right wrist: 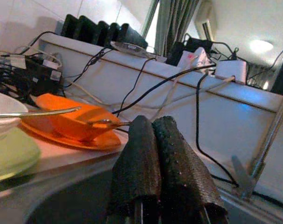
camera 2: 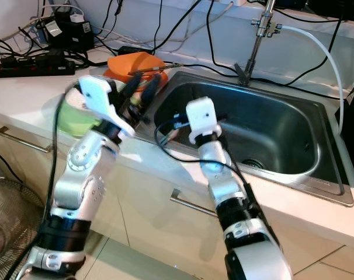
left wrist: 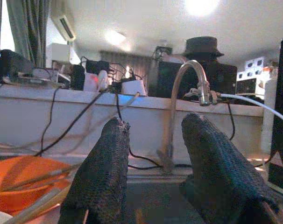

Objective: Kitchen organization

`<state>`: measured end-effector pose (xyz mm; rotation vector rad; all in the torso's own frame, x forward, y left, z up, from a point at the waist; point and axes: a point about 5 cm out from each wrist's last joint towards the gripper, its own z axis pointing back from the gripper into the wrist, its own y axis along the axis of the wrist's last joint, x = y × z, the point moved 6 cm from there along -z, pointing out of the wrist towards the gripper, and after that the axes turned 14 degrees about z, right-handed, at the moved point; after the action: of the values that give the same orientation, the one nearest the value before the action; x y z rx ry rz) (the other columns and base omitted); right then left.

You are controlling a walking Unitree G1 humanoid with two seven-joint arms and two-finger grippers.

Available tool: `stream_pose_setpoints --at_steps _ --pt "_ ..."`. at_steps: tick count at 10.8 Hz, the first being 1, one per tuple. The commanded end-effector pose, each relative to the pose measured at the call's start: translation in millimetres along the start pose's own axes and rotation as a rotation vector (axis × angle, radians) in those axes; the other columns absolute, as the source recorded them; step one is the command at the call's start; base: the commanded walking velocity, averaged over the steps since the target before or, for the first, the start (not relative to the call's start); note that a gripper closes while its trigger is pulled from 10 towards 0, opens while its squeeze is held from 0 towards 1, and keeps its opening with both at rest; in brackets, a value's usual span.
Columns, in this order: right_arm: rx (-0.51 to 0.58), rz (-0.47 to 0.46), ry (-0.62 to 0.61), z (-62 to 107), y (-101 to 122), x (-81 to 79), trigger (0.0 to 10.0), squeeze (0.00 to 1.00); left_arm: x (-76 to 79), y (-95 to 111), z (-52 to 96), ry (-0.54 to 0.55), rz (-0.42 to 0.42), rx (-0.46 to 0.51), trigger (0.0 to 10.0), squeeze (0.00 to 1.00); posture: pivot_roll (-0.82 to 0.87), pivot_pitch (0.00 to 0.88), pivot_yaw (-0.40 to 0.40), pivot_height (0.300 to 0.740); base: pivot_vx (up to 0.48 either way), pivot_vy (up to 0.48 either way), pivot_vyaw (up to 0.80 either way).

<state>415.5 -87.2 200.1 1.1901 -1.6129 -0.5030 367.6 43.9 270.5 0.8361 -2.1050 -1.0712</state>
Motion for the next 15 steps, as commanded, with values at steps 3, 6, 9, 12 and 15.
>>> stream_pose_setpoints --at_steps 3,6,9,12,15 --pt "0.018 -0.014 -0.013 -1.6 4.9 7.1 0.0 0.0 -1.7 -1.2 -1.9 0.02 -0.03 0.012 10.0 0.0 0.09 0.0 -0.028 0.74 0.0 0.0 0.0" --pt "-0.024 0.001 -0.032 -0.2 -3.7 11.3 10.0 0.0 -4.7 -3.3 -0.9 0.032 -0.022 0.012 10.0 0.0 0.09 0.0 -0.028 0.74 0.0 0.0 0.0" --pt "-0.042 -0.051 -0.072 -1.1 -5.6 19.5 10.0 0.0 -17.8 -16.3 6.3 0.083 -0.058 -0.022 10.0 0.0 0.09 0.0 -0.026 0.74 0.0 0.0 0.0" --pt "-0.023 -0.165 -0.13 -6.4 5.3 38.2 10.0 0.0 -31.3 -9.7 7.0 0.129 -0.142 -0.004 10.0 0.0 0.09 0.0 -0.032 0.74 0.0 0.0 0.0" --pt "-0.061 -0.247 -0.139 1.9 -1.6 39.1 10.0 0.0 -37.5 -15.0 11.1 0.146 -0.218 -0.031 10.0 0.0 0.09 0.001 -0.033 0.74 0.0 0.0 0.0"
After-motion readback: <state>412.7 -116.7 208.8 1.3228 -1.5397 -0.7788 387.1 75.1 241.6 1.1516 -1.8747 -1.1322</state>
